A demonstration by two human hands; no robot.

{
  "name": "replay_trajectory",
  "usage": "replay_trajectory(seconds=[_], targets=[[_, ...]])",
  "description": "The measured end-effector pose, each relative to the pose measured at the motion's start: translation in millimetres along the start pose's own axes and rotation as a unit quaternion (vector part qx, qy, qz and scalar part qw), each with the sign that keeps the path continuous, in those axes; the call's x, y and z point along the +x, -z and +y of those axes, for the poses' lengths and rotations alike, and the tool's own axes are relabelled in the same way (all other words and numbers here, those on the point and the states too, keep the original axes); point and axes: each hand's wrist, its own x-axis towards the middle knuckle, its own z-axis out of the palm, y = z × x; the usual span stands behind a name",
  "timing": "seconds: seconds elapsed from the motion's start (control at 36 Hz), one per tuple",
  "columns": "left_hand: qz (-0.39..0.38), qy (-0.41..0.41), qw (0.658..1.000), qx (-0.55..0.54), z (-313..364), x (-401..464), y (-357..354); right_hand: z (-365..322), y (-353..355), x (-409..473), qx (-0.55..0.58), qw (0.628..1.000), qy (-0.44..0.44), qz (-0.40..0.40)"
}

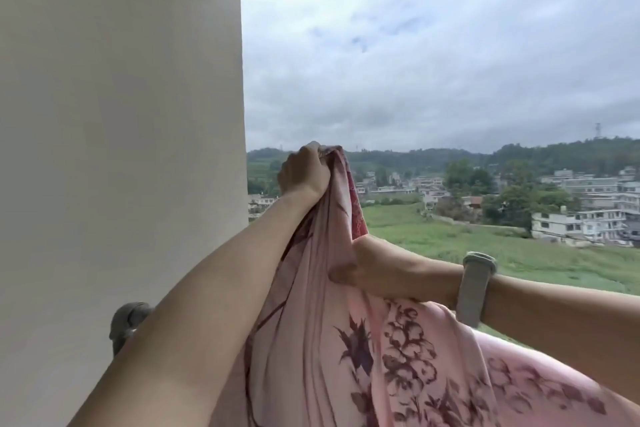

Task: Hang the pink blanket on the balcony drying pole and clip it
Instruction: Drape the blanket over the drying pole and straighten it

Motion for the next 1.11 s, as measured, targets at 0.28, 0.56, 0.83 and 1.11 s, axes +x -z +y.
replay_trajectory(seconds=[0.28, 0.56, 0.83, 1.11], targets=[[-0.319, -0.075, 0.945, -0.013, -29.1, -68.0, 30.4, 37.5, 77.4, 52.8, -0.151, 0.938, -0.152, 0.272], [-0.257, -0.139, 0.95, 0.109, -51.8, -93.7, 19.4, 31.1, 36.4, 34.4, -0.131, 0.988, -0.059, -0.053], [-0.019, -0.045, 0.995, 0.081, -47.5, -29.7, 17.6, -2.4, -7.6, 4.7, -0.084, 0.995, -0.009, 0.047], [-0.297, -0.103, 0.947, 0.068, -78.2, -123.7, 81.8, 41.5, 58.8, 59.3, -0.239, 0.906, -0.155, 0.314]])
